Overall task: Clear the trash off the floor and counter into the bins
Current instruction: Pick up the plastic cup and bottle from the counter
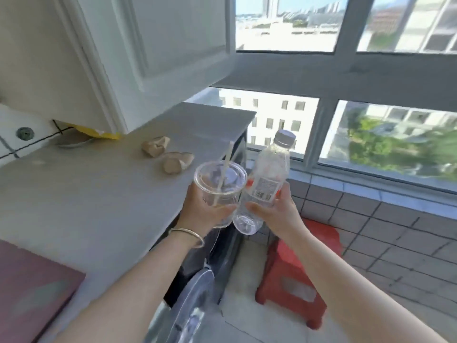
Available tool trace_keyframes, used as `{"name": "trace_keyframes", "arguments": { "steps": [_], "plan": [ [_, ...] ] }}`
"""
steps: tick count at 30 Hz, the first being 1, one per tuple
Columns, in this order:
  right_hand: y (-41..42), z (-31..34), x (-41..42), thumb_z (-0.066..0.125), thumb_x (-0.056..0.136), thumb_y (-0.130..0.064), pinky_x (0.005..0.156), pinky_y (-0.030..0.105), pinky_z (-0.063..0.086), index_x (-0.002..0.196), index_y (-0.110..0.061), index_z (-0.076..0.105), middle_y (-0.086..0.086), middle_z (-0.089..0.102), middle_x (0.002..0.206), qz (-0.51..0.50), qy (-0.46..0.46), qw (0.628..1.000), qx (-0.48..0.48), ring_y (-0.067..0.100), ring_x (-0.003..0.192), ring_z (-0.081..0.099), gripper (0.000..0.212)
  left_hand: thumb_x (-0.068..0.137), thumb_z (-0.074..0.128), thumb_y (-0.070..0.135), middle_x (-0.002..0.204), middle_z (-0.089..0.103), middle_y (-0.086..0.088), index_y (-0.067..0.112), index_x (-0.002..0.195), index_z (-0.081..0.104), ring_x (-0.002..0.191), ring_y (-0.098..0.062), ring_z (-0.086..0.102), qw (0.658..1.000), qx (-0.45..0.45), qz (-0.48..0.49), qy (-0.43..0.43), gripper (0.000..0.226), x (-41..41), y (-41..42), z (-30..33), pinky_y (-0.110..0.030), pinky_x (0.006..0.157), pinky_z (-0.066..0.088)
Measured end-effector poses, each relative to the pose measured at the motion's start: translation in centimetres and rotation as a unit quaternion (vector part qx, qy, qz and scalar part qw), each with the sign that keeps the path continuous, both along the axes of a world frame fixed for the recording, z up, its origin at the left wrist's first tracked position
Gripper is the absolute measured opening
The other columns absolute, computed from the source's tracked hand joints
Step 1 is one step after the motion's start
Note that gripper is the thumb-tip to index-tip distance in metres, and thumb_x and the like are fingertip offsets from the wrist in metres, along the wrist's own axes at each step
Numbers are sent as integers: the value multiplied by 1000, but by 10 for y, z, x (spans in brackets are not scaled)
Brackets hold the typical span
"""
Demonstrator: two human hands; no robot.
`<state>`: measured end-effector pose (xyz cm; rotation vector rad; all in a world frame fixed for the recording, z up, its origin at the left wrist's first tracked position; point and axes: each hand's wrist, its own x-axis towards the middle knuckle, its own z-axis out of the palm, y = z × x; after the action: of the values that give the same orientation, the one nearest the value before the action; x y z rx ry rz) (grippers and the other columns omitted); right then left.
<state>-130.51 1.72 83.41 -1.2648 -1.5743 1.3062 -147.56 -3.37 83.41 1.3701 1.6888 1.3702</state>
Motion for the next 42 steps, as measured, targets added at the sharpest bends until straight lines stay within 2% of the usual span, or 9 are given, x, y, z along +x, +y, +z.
{"name": "trace_keyframes", "arguments": {
  "steps": [3,6,12,16,21,25,30,36,42],
  "plan": [
    [1,-12,80,82,56,-34,90,49,53,118,-29,36,-2,65,109,-94,0,995,-10,21,100,65,78,57,88,22,117,64,6,19,121,51,103,0,62,996,-45,-70,12,74,73,31,-17,-7,86,48],
    [-3,-27,169,82,63,-23,89,45,54,117,-26,36,-4,64,106,-184,-1,983,-25,19,96,66,71,46,88,39,114,68,3,19,123,53,101,-8,67,987,-90,-135,-2,87,163,54,-41,-31,93,54],
    [-47,-68,364,79,71,-16,57,5,36,107,-26,33,-13,54,91,-346,-9,936,-61,12,86,58,60,42,85,62,108,68,-1,30,115,58,103,-13,66,947,-174,-266,49,85,371,79,-113,-38,95,51],
    [-86,-89,477,71,79,-5,50,-1,37,80,-15,42,-8,51,81,-417,-8,903,-97,21,90,56,30,40,89,50,111,67,-5,24,116,58,100,-15,67,911,-215,-350,42,86,503,70,-140,-40,95,52],
    [-107,-127,579,80,67,-24,77,24,48,101,-23,40,3,57,112,-492,38,855,-158,15,95,58,53,59,87,18,111,63,3,26,112,50,106,-15,61,875,-245,-417,32,65,626,59,-149,-32,95,47],
    [-98,-153,641,81,69,-18,63,12,41,99,-24,41,-5,56,101,-546,49,818,-173,4,84,55,50,59,87,16,110,62,3,27,107,49,102,-13,60,850,-255,-460,40,62,709,80,-169,-27,88,47],
    [-63,-183,728,83,65,-27,89,34,50,120,-21,37,-2,58,117,-605,66,770,-192,18,104,59,72,57,88,19,115,61,1,19,115,49,104,-13,59,819,-273,-501,64,70,817,124,-191,-19,80,43],
    [-25,-215,828,83,67,-17,82,28,45,109,-24,36,-5,60,103,-653,87,721,-215,16,93,60,63,53,87,34,119,57,6,24,120,47,111,-14,54,794,-280,-520,146,79,926,172,-218,-33,100,45],
    [-4,-281,911,80,71,-16,78,28,40,111,-21,35,-17,52,90,-687,95,679,-239,16,90,55,60,57,86,24,105,59,10,33,104,46,98,-11,56,803,-302,-485,171,63,1003,205,-275,-23,87,41]
  ]
}}
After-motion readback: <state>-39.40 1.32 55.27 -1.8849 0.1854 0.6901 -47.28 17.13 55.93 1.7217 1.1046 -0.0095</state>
